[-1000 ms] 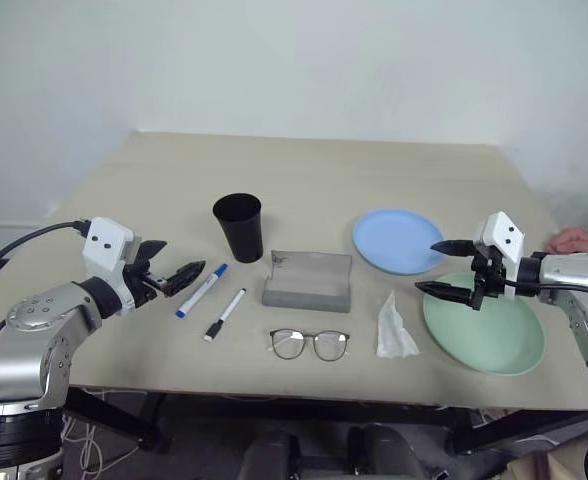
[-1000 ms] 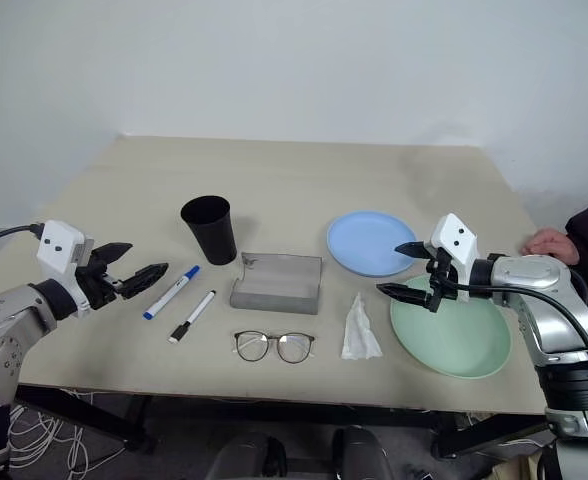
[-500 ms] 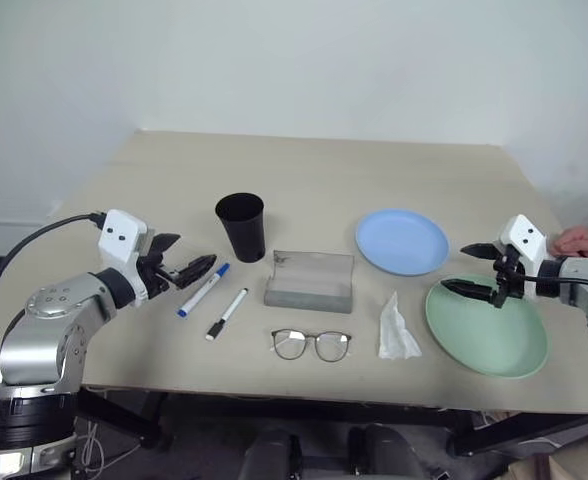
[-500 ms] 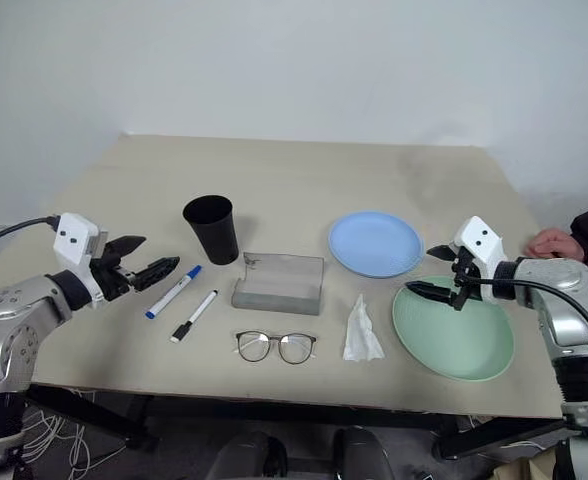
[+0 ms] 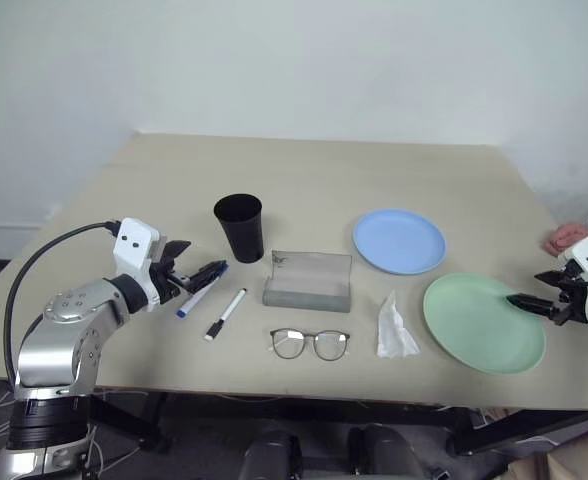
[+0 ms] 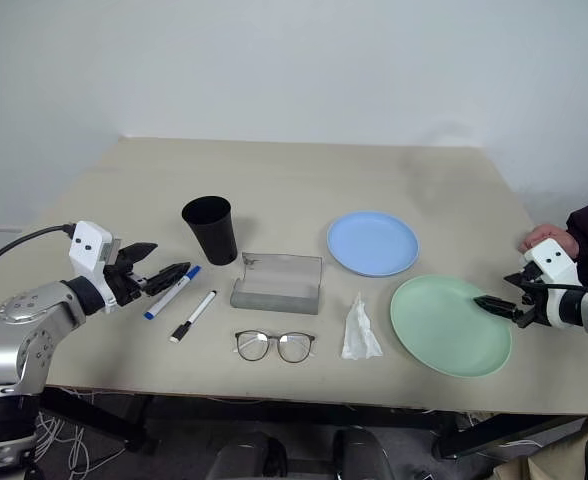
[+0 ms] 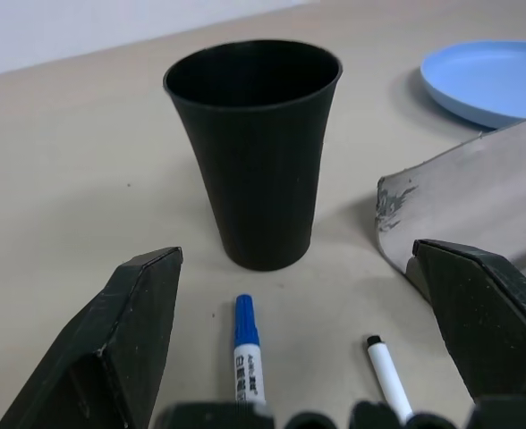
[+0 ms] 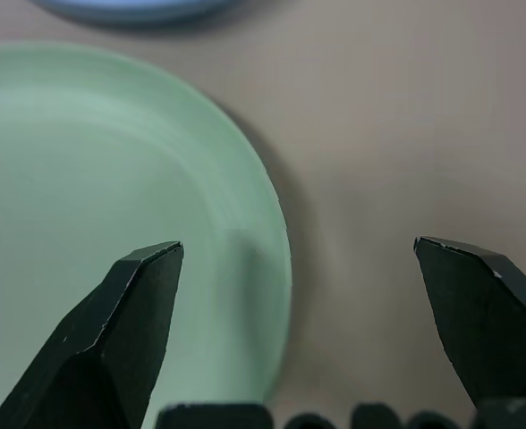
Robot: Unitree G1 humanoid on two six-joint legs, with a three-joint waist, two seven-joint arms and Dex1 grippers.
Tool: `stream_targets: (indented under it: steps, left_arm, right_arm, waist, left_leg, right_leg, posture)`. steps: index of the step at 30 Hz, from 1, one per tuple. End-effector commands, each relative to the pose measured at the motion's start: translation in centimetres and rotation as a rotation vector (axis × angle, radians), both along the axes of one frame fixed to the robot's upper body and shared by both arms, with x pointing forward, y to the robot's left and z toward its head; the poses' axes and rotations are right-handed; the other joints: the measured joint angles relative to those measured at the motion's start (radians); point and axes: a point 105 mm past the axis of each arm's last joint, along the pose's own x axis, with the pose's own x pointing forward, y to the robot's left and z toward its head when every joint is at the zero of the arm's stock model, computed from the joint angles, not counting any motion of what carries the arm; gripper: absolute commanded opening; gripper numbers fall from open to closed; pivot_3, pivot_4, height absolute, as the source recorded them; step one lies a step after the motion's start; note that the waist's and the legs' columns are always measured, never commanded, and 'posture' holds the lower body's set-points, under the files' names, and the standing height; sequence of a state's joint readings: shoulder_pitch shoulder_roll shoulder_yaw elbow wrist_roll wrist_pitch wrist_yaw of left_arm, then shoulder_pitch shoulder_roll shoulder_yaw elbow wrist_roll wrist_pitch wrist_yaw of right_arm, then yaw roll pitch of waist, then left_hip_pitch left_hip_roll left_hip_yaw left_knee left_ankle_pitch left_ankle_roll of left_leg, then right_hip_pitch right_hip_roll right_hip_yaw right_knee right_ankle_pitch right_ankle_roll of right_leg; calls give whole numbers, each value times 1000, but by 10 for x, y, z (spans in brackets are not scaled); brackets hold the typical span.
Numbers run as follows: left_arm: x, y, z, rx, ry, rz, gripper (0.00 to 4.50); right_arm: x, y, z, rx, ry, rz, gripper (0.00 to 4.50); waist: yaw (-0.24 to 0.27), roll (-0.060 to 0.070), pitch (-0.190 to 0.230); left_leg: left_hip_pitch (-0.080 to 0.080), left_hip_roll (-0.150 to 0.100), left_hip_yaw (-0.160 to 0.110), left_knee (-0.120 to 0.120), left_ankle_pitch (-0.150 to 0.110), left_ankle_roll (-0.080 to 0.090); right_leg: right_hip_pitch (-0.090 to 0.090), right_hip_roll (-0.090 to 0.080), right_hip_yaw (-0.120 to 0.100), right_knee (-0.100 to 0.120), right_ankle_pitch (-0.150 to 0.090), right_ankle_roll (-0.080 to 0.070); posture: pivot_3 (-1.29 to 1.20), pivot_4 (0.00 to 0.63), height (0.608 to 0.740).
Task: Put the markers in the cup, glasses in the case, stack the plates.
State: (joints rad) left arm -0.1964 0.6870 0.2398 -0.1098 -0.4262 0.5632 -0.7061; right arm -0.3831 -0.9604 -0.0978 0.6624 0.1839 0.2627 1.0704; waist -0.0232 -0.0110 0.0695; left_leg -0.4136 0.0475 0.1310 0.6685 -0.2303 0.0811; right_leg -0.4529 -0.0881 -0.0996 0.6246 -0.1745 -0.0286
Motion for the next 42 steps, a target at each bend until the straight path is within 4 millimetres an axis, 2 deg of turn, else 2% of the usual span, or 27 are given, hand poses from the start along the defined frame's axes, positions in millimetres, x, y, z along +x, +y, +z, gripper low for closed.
stream_targets:
  steps: [1,4,7,12,13,18,29,33,37,42]
  left_arm:
    - [4,-2,11,14,-47,-20,4392]
    - [4,-3,12,16,-49,-22,4392]
    - [4,-2,12,19,-50,-20,4436]
    - [4,0,12,22,-53,-14,4436]
    - [3,0,12,22,-54,-12,4436]
    - [2,1,13,25,-55,-7,4436]
    - [1,3,14,29,-57,3,4436]
    - [2,3,14,30,-58,4,4436]
    - [2,4,13,31,-57,7,4436]
    - [2,4,13,33,-55,7,4436]
  right_arm:
    - [3,-6,12,-1,-32,-20,4500]
    - [4,-9,7,4,-23,-52,4500]
    - [3,-6,3,23,-6,-44,3923]
    - [3,-2,-2,43,13,-34,2101]
    - [3,-1,-2,49,17,-30,1888]
    - [2,7,-6,82,60,3,155]
    - [7,15,-3,159,70,4,155]
    - [14,22,11,253,33,7,155]
    - [18,40,35,370,-42,76,155]
    - [21,47,47,463,-68,72,155]
  waist:
    - [0,0,0]
    - [1,0,0]
    - [1,0,0]
    - [1,0,0]
    - [1,0,0]
    - [1,0,0]
    - [0,1,0]
    - [1,1,0]
    - [1,1,0]
    - [2,1,0]
  left_leg:
    - [0,0,0,0,0,0]
    - [0,0,0,1,0,0]
    - [0,0,0,1,0,0]
    - [0,0,0,1,0,0]
    - [0,0,-1,1,0,0]
    - [0,0,0,1,0,0]
    - [1,1,-1,1,0,0]
    - [1,0,-1,1,0,0]
    - [1,0,-1,1,0,0]
    - [1,0,-1,1,0,0]
  right_leg:
    - [0,0,0,0,0,0]
    - [1,0,0,0,0,0]
    - [1,0,0,0,0,0]
    - [1,0,0,0,0,0]
    - [1,0,0,0,0,0]
    - [1,0,1,0,0,0]
    - [1,1,0,0,0,0]
    - [1,1,0,0,0,0]
    - [1,1,1,0,0,0]
    - [2,1,0,0,0,0]
  posture:
    - [0,0,727]
    - [0,0,727]
    - [0,0,727]
    - [0,0,727]
    - [0,0,727]
    - [0,0,727]
    - [0,0,727]
    - [0,0,727]
    - [0,0,727]
    - [0,0,727]
